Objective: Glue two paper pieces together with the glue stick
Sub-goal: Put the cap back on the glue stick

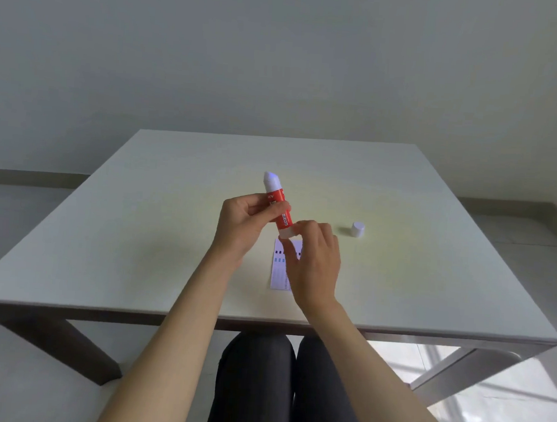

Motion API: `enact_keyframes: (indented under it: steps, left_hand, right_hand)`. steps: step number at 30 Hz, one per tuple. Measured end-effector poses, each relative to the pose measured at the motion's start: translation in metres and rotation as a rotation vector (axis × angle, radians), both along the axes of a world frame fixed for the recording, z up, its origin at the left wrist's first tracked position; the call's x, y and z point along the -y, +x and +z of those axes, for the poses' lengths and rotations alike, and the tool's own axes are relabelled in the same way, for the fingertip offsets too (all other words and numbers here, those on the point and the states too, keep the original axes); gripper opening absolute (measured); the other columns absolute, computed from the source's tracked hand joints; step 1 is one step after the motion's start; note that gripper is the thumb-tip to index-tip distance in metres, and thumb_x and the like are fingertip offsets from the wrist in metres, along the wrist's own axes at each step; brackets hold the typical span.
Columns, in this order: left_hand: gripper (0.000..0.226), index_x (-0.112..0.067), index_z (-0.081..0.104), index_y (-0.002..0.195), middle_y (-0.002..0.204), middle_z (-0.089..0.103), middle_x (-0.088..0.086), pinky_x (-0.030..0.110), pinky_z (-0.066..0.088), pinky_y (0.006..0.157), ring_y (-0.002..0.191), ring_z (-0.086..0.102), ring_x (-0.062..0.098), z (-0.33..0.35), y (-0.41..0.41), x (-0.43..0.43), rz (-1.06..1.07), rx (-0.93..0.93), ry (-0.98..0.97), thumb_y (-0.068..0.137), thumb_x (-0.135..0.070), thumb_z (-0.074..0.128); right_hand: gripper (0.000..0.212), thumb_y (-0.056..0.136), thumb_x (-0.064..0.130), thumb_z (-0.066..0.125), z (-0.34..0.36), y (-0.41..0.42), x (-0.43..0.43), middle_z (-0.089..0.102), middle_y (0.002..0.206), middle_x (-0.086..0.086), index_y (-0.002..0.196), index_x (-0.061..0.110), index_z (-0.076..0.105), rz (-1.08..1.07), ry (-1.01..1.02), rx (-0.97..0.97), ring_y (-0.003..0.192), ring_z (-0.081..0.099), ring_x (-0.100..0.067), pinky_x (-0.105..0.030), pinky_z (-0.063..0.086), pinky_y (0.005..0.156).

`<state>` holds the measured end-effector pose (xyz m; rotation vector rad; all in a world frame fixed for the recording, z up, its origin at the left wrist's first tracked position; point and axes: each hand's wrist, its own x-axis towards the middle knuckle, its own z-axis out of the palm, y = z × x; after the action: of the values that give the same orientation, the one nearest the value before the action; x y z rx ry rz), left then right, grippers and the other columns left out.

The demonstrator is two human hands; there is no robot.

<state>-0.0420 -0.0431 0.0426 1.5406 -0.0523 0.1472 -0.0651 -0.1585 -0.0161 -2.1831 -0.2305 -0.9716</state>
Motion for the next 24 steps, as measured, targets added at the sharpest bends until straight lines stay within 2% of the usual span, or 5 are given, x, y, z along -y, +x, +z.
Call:
enact_keyframes:
  steps: [8, 11, 16, 21, 24]
  left_hand:
    - [0.007, -0.023, 0.076, 0.074, 0.078, 0.077, -0.003, 0.017, 0.055, 0.074, 0.076, 0.073, 0.013, 0.003, -0.004, -0.007, -0.015, 0.008, -0.031, 0.078, -0.021, 0.07]
    - [0.005, -0.023, 0.075, 0.075, 0.076, 0.077, -0.004, 0.021, 0.056, 0.077, 0.075, 0.073, 0.013, 0.001, -0.002, -0.007, 0.038, 0.004, -0.028, 0.077, -0.02, 0.072]
    - [0.003, -0.023, 0.074, 0.074, 0.07, 0.076, -0.009, 0.017, 0.055, 0.073, 0.071, 0.073, 0.01, -0.005, 0.0, 0.001, 0.101, -0.02, -0.045, 0.075, -0.02, 0.075]
    - [0.004, -0.019, 0.075, 0.078, 0.076, 0.077, -0.004, 0.019, 0.052, 0.072, 0.074, 0.073, 0.014, -0.008, -0.002, -0.001, 0.089, -0.048, -0.055, 0.075, -0.022, 0.074]
    - [0.007, -0.019, 0.075, 0.077, 0.075, 0.077, -0.004, 0.02, 0.052, 0.072, 0.072, 0.073, 0.013, -0.007, -0.003, 0.0, 0.084, -0.052, -0.058, 0.075, -0.025, 0.074]
  right_hand:
    - [0.047, 0.098, 0.04, 0.035, 0.03, 0.003, 0.013, 0.074, 0.073, -0.006, 0.105, 0.002, 0.062, 0.899, 1.382, -1.058, 0.059, 0.064, -0.014, -0.022, 0.053, 0.058]
    - [0.018, 0.092, 0.019, 0.055, 0.028, -0.001, 0.006, 0.073, 0.078, -0.011, 0.093, 0.002, 0.061, 0.769, 1.246, -0.778, 0.067, 0.07, -0.019, -0.024, 0.057, 0.064]
    - [0.021, 0.082, 0.017, 0.068, 0.007, -0.006, -0.008, 0.067, 0.088, -0.003, 0.093, 0.009, 0.053, 0.107, 0.141, -0.084, 0.076, 0.062, -0.021, -0.03, 0.048, 0.06]
    - [0.048, 0.094, 0.047, 0.043, 0.035, -0.002, 0.001, 0.073, 0.074, -0.014, 0.11, 0.004, 0.053, 0.58, 1.26, -0.883, 0.062, 0.071, -0.022, -0.027, 0.059, 0.059]
    - [0.038, 0.097, 0.03, 0.045, 0.036, -0.001, 0.009, 0.072, 0.063, -0.011, 0.092, -0.004, 0.061, 0.736, 1.471, -1.085, 0.059, 0.071, -0.02, -0.025, 0.058, 0.055]
